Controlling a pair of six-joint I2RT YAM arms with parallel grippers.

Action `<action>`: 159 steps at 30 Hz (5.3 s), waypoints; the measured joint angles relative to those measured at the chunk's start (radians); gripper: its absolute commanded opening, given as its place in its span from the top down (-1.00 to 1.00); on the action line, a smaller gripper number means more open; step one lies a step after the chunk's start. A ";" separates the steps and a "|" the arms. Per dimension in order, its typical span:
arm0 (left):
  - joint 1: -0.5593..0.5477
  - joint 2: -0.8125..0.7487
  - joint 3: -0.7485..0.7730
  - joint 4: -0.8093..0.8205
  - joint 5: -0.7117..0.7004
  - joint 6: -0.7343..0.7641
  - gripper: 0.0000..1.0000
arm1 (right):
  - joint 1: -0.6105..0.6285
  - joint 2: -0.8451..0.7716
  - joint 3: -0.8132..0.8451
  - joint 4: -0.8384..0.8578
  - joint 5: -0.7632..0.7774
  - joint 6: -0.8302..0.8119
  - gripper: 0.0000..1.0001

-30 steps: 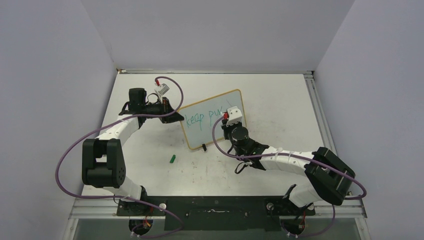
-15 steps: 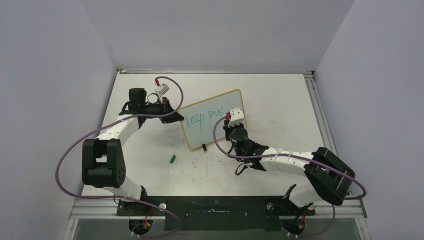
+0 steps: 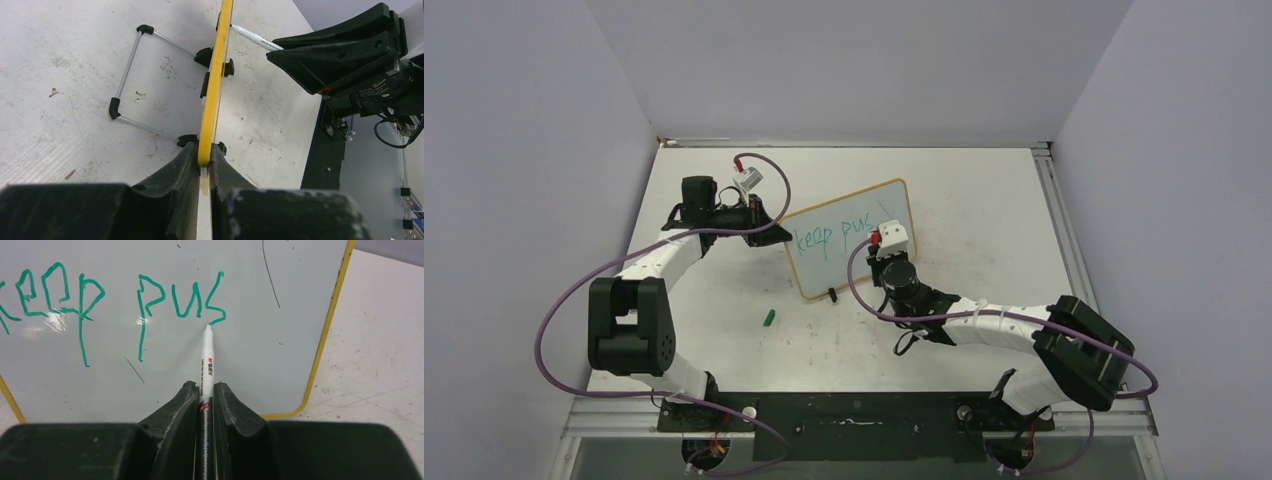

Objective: Write a sentence on the whiteboard

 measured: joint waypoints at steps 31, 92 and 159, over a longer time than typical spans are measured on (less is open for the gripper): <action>0.000 0.000 0.002 -0.002 -0.006 0.013 1.00 | -0.104 0.019 0.101 0.020 -0.066 -0.093 0.89; -0.002 0.000 0.003 -0.012 -0.009 0.024 1.00 | -0.114 0.024 0.011 0.013 -0.037 0.015 0.89; -0.002 -0.002 0.003 -0.016 -0.009 0.025 1.00 | -0.158 -0.029 0.067 -0.058 -0.071 -0.015 0.89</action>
